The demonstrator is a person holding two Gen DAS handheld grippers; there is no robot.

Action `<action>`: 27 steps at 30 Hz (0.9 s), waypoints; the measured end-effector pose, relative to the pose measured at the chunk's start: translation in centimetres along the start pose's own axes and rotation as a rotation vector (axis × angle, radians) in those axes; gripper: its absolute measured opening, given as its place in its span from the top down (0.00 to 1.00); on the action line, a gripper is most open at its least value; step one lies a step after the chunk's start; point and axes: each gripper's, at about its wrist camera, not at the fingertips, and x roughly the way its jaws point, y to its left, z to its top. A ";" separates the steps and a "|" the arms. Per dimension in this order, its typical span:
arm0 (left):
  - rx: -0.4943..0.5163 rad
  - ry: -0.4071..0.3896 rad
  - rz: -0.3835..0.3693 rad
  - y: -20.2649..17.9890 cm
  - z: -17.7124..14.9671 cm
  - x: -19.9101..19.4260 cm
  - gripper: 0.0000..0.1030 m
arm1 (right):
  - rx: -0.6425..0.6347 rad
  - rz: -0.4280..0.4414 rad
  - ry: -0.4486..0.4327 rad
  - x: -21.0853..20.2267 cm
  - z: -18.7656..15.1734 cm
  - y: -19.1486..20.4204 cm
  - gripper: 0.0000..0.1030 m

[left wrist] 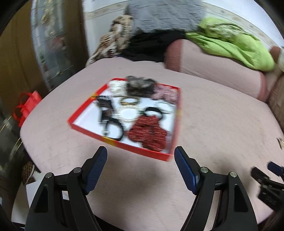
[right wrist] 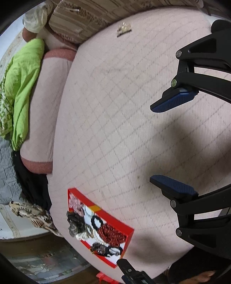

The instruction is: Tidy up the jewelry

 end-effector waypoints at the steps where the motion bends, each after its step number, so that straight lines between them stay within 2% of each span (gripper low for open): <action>1: -0.020 0.001 0.016 1.0 0.1 0.4 0.25 | 0.000 0.016 0.004 0.2 0.3 0.2 0.25; 7: -0.151 0.019 0.069 6.4 -0.5 2.7 0.25 | 0.012 0.171 0.015 2.4 4.2 2.7 0.25; 11: -0.195 0.034 0.036 7.8 -1.3 4.0 0.25 | -0.010 0.225 0.023 4.1 7.0 6.2 0.26; 14: -0.188 0.029 0.022 7.7 -1.3 4.6 0.25 | -0.037 0.244 0.019 4.4 7.6 8.6 0.26; 19: -0.169 -0.010 0.047 7.1 -1.1 4.9 0.25 | -0.095 0.230 0.008 4.7 6.3 11.1 0.26; 23: -0.117 -0.045 0.060 6.6 -0.7 4.5 0.25 | -0.113 0.168 -0.016 4.3 5.2 11.6 0.26; 27: -0.043 -0.023 0.044 5.8 -0.7 4.8 0.25 | -0.092 0.126 -0.022 3.7 4.1 11.7 0.26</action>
